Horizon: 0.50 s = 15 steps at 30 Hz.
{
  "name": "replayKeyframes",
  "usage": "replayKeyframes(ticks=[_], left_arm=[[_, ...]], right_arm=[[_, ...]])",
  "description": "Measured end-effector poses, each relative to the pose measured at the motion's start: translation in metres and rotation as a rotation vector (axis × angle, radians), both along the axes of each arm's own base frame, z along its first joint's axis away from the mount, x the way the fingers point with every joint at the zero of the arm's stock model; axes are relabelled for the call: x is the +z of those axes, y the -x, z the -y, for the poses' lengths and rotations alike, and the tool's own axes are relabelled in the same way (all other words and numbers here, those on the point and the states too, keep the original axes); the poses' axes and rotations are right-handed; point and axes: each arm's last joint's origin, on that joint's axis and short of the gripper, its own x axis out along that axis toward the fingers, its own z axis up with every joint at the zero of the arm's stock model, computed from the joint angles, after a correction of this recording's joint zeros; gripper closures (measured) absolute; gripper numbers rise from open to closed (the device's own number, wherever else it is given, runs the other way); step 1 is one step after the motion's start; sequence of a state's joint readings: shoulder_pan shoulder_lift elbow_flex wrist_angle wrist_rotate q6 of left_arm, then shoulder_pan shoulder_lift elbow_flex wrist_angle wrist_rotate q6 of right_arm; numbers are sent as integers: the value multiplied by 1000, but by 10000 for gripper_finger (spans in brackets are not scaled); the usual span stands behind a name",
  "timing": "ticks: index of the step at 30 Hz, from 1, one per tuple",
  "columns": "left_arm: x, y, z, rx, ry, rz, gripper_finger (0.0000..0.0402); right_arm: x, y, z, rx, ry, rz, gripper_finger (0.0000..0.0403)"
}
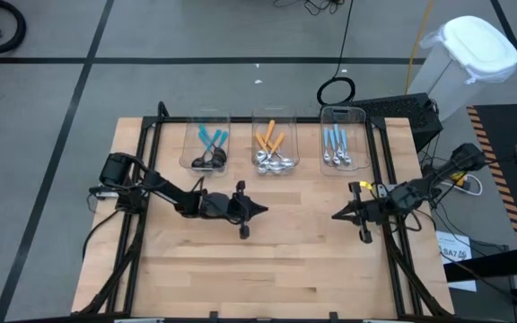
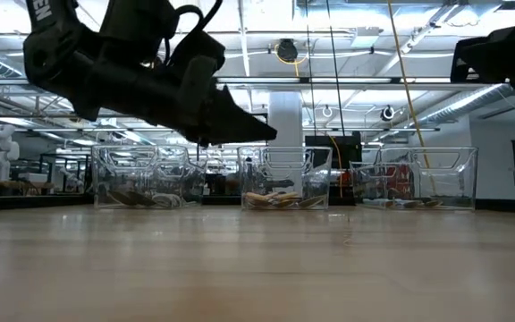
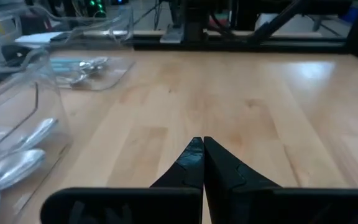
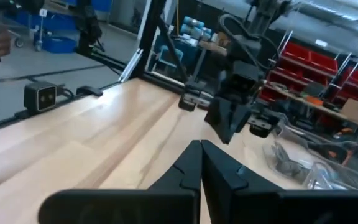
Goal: Sort silverware by color (type)
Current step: Return to Home Position
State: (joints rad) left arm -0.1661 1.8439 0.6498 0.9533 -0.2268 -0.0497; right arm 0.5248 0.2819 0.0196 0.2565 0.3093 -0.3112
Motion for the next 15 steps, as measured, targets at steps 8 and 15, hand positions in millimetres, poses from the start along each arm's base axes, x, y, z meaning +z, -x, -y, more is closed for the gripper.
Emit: replayKeyframes(ticks=[8,15], left_arm=[[-6,20,-3,-21,-15,75,401],[-14,51,-6,-24,25,156,401]], right_arm=[[-6,-3,7,-50,-15,-64,401],[-6,-4,9,-72,-22,-64,401]])
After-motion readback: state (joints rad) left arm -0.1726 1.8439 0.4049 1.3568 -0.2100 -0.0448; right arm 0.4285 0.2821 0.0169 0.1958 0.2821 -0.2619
